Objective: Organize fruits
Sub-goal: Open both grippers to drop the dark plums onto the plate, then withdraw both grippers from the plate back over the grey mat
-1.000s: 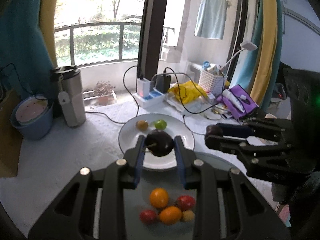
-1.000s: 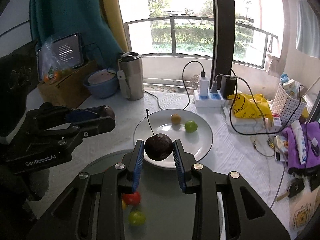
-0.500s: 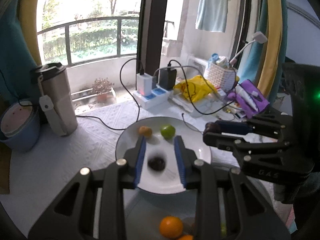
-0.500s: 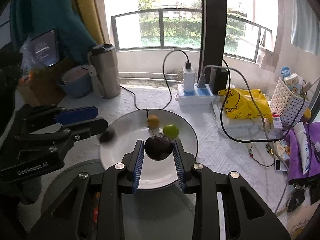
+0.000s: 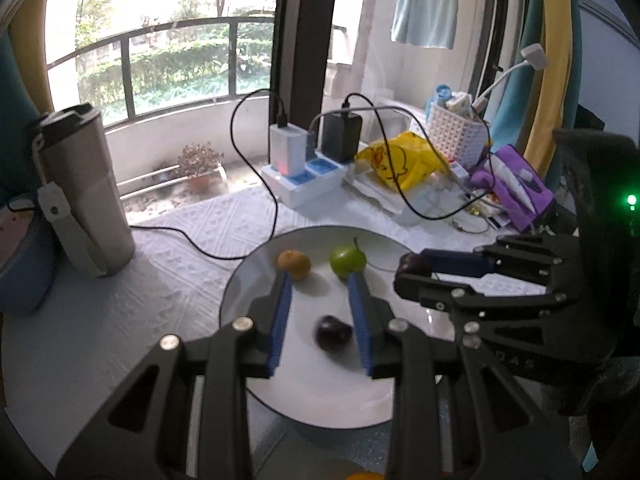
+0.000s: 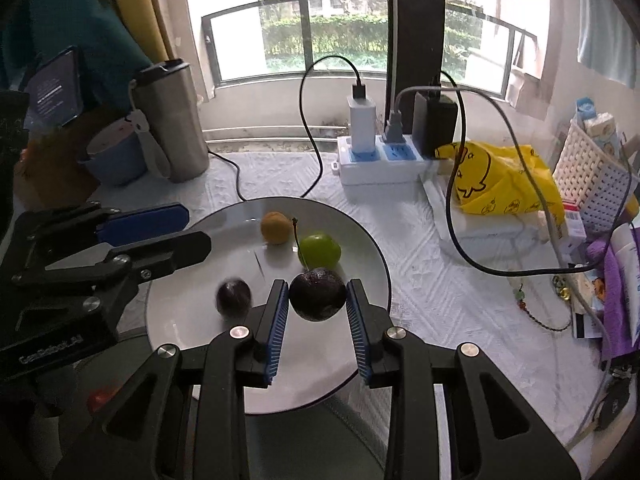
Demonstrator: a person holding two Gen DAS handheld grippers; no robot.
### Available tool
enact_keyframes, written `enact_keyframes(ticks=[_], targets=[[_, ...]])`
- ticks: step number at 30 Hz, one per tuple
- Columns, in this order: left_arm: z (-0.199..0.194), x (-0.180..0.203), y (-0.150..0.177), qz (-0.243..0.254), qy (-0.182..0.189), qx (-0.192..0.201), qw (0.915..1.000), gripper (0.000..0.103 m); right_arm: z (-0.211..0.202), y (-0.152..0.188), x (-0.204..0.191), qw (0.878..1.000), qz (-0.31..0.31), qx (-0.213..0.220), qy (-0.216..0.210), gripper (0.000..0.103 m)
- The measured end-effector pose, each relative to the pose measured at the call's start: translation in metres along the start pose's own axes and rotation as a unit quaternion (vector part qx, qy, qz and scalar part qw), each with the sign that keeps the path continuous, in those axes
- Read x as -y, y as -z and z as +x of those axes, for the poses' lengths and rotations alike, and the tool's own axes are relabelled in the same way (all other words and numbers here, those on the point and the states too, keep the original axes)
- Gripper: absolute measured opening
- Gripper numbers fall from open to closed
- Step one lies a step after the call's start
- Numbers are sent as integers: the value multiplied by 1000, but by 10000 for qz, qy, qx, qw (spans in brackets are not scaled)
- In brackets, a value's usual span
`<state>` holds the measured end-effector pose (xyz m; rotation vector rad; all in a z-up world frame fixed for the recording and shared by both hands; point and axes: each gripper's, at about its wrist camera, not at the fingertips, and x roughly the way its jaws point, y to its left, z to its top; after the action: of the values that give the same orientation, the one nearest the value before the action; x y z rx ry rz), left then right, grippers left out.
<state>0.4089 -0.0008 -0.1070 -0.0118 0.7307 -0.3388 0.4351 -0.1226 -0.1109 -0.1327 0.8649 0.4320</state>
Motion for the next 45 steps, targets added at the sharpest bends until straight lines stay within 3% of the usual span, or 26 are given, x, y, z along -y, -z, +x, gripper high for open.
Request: enact_keyframes(ticks=[4,7,10,11,12,14,16,23,27,35,39,43,45], targets=[[7,-3,1,-66,-183,-110,9998,32,11,-1,3,9999,68,-105,48,32],[8,-9,1,-285,-65,-188,9994,45,14,-2,3,9999,91,-117,85,32],[6,-10,0,-312,-218,-153,9992,50,14,-3,2,9997,107,-121,156,33],[4,-10,-1,-297,-220,-119,9992,56,14,-3,3,9997,123,-122,152,35],[1,-9,-1,-281,-222,-70,9993,62,13,-4,3,9997,150,-118,135,44],[-4,-7,-1,-232,-186,38,9996,89,11,-4,4,9997,182,-83,102,59],[-11,-4,-1,-134,-212,143,9996,93,6,-4,2,9998,157,-8,145,70],[-35,-5,0,-312,-187,327,9988,95,-16,-3,-2,9992,127,182,333,72],[-54,-2,4,-346,-60,547,9979,95,-33,0,-13,9965,-154,453,692,72],[-99,12,21,-147,-544,968,9937,96,-69,8,-26,9948,-126,745,688,72],[-125,16,32,-322,-602,1192,9905,96,-93,14,-37,9932,-148,902,726,72],[-146,15,42,-618,-765,1220,9877,96,-117,25,-54,9869,-236,1028,1222,72],[-153,15,46,-669,-814,1265,9864,96,-123,30,-58,9884,-200,974,1147,72]])
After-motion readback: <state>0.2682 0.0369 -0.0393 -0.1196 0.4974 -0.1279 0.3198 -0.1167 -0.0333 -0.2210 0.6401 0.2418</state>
